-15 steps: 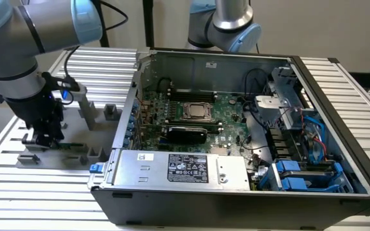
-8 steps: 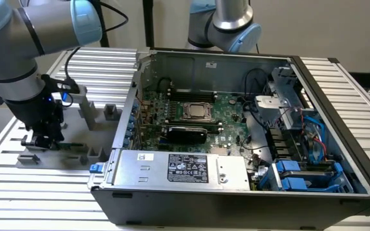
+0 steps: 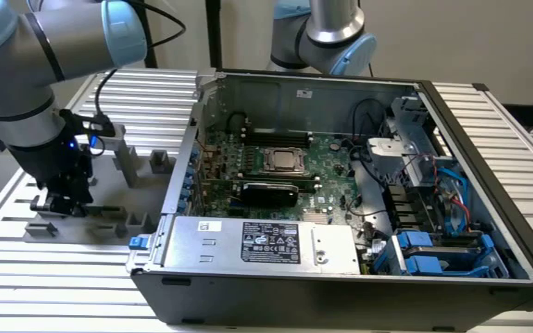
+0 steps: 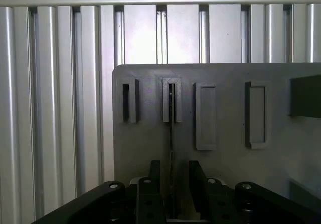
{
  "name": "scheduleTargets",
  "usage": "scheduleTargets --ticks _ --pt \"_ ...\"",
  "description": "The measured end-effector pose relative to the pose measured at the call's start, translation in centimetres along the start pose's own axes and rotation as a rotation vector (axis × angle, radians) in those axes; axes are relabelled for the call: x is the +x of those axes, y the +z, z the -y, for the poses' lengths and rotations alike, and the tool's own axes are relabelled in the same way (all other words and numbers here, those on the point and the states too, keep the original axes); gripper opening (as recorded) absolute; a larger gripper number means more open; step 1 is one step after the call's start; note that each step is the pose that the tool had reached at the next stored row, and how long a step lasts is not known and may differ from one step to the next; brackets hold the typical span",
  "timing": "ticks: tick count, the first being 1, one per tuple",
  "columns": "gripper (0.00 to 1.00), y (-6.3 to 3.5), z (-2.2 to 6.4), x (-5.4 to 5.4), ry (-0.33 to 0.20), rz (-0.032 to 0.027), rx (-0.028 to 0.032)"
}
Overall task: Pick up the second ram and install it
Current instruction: 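Pick up the second ram and move it above second insertion slot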
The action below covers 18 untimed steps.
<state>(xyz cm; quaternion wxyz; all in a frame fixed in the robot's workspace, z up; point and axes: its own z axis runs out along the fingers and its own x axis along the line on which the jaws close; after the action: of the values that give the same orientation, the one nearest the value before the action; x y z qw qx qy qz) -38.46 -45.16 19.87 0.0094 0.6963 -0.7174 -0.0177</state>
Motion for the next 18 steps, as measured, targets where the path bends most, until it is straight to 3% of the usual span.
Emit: scheduleTargets --ticks 5,6,18 --pt "1.00 0.05 0.06 0.00 0.002 0.0020 -0.0001" --pt "0.00 0.06 0.12 0.01 0.003 0.0022 -0.0001" --pt "0.00 0.04 0.56 -0.01 0.003 0.0020 -0.0020"
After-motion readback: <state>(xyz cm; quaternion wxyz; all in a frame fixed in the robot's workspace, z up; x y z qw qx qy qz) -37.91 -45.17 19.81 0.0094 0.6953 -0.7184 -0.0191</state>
